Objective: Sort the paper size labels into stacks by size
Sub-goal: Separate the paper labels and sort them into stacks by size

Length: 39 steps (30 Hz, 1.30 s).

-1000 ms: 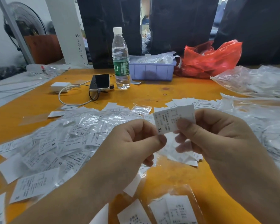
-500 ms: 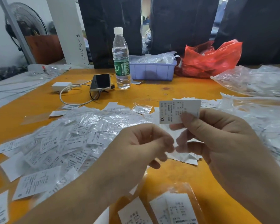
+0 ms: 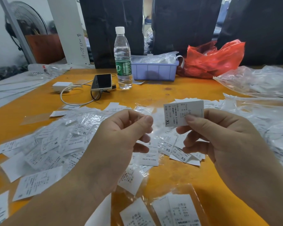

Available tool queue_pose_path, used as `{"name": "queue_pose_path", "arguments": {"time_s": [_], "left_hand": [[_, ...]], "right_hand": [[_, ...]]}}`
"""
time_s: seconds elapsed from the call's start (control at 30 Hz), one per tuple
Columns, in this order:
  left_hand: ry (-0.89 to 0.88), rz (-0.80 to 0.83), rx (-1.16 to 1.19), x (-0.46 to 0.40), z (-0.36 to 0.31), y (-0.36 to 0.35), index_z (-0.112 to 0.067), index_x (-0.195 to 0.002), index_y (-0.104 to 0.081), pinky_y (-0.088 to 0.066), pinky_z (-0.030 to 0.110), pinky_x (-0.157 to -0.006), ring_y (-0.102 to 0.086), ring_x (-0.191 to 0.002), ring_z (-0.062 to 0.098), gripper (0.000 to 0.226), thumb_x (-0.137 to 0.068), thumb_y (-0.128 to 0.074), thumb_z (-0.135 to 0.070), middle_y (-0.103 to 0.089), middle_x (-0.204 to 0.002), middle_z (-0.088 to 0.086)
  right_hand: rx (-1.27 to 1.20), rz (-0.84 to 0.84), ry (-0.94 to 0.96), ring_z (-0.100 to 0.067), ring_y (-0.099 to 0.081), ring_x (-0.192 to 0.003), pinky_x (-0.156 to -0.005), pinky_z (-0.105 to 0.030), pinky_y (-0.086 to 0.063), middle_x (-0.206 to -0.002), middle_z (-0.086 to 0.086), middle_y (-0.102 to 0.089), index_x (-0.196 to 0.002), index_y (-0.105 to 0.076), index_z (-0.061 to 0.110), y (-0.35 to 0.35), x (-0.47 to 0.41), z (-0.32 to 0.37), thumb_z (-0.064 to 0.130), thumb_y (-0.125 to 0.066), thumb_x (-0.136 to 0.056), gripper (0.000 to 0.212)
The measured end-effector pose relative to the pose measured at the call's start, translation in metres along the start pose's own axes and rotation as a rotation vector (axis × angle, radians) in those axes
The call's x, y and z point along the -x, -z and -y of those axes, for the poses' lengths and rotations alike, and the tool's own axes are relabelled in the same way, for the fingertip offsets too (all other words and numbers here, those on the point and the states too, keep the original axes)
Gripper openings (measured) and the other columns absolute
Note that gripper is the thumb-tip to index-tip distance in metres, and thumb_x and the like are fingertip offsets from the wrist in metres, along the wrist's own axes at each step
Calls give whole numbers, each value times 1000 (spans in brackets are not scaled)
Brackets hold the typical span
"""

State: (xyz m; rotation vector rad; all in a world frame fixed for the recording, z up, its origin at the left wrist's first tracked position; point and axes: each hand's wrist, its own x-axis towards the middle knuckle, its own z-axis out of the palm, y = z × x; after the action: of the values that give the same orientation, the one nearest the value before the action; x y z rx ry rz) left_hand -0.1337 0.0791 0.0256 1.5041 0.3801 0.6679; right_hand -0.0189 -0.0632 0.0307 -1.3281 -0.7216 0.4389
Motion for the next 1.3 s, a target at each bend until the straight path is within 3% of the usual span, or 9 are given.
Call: {"name": "queue_pose_path", "arguments": {"time_s": [0.13, 0.23, 0.33, 0.53, 0.7, 0.8, 0.9, 1.07, 1.3], "left_hand": [[0, 22, -83, 0, 0, 0, -26, -60, -68, -56, 25, -59, -70, -73, 14, 28, -85, -69, -15, -75, -81, 2], [17, 96, -100, 3, -4, -3, -25, -60, -67, -56, 25, -56, -71, -70, 15, 19, -78, -65, -17, -74, -79, 4], [3, 103, -102, 4, -4, -4, -21, -69, -70, -56, 27, -51, -67, -61, 14, 24, -86, -67, -6, -72, -73, 5], [11, 76, -81, 1, -1, -1, -22, -73, -73, -50, 21, -48, -60, -61, 17, 8, -80, -68, -22, -70, -75, 10], [40, 72, -82, 0, -2, -1, -26, -68, -75, -47, 18, -46, -57, -60, 19, 14, -62, -76, -39, -71, -68, 4], [68, 95, -71, 0, -2, -1, -24, -68, -76, -47, 18, -46, -53, -50, 12, 11, -67, -82, -33, -69, -71, 14], [83, 106, -41, 0, -2, 0, -20, -69, -76, -48, 21, -47, -48, -47, 9, 16, -73, -64, -31, -59, -71, 24], [61, 87, -30, -1, -1, 2, -15, -71, -75, -46, 21, -48, -46, -46, 9, 16, -69, -82, -30, -48, -53, 1], [47, 107, -79, 0, 0, 1, -20, -67, -73, -46, 21, -50, -47, -45, 8, 13, -68, -73, -34, -50, -50, -9]], "right_hand": [[10, -14, 63, -12, -64, -63, -55, -28, -55, -74, -4, -72, -83, -79, 30, 3, -1, 0, 33, -71, -67, 18], [81, 119, 70, -17, -69, -81, -78, -39, -55, -88, -1, -76, -85, -79, 34, 1, -1, -3, 31, -71, -75, 13], [90, 236, 20, -15, -70, -91, -88, -36, -47, -90, -1, -77, -85, -79, 31, -3, 1, -8, 29, -64, -76, 18], [65, 262, -65, -15, -65, -69, -66, -26, -54, -82, -12, -74, -88, -79, 21, -6, 2, -16, 29, -65, -74, 21], [81, 265, -38, -18, -64, -79, -74, -32, -54, -84, -6, -76, -86, -79, 25, -5, 2, -14, 29, -64, -74, 20], [132, 253, 19, -16, -63, -73, -70, -31, -55, -80, -5, -75, -87, -78, 24, -5, 3, -13, 29, -63, -76, 20], [144, 200, 63, -16, -62, -67, -67, -31, -53, -74, -9, -72, -83, -78, 25, -4, 4, -13, 29, -63, -76, 18], [112, 25, 128, -14, -65, -67, -70, -37, -56, -79, -6, -74, -86, -79, 32, 2, 1, -8, 31, -63, -77, 18], [156, -42, 138, -13, -64, -65, -72, -41, -59, -79, -2, -74, -87, -77, 38, 2, 0, -5, 35, -62, -76, 18]]}}
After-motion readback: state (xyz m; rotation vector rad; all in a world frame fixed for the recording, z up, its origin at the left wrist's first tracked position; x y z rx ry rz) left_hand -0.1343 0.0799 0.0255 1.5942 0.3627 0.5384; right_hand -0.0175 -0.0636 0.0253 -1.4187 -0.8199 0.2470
